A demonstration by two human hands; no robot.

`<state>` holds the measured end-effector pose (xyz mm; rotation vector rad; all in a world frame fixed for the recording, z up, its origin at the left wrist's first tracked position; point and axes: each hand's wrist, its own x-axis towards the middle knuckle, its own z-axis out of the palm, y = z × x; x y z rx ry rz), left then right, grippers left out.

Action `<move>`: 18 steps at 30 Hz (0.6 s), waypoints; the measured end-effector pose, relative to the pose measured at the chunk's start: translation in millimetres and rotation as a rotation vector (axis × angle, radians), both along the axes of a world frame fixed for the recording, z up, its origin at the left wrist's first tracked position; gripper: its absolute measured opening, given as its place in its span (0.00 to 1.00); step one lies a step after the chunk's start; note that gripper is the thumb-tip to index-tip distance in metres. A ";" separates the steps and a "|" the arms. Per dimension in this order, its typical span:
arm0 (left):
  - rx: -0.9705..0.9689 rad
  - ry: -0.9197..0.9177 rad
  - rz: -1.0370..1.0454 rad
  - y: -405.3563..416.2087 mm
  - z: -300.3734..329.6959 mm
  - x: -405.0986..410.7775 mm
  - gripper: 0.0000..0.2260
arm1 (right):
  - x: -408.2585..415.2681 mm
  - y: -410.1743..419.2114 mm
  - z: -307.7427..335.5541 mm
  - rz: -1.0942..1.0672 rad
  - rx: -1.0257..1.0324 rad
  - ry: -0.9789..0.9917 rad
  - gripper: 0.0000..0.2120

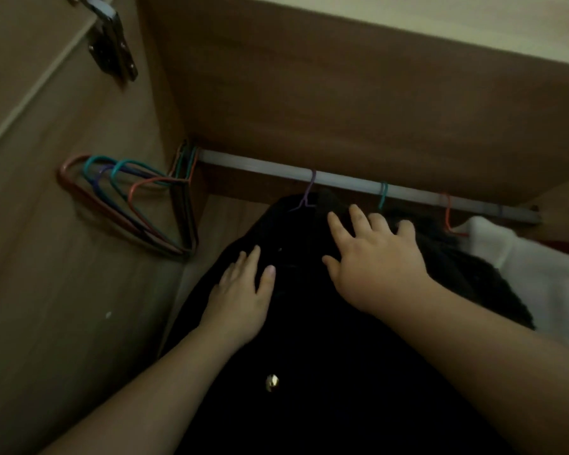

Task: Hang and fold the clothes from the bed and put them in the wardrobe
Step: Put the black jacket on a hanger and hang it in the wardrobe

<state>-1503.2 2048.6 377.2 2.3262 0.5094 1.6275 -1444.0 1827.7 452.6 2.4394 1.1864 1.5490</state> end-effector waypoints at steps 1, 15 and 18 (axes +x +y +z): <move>0.003 0.000 0.056 -5.9 -5.7 -1.9 0.29 | 1.2 -0.5 -12.8 -0.010 0.004 -0.013 0.33; -0.118 0.183 0.060 -104.0 -155.1 -38.4 0.32 | -21.1 -54.6 -220.8 0.359 0.043 0.193 0.34; -0.138 0.279 0.062 -142.4 -187.4 -64.3 0.32 | -29.0 -82.0 -272.4 0.426 0.006 0.352 0.34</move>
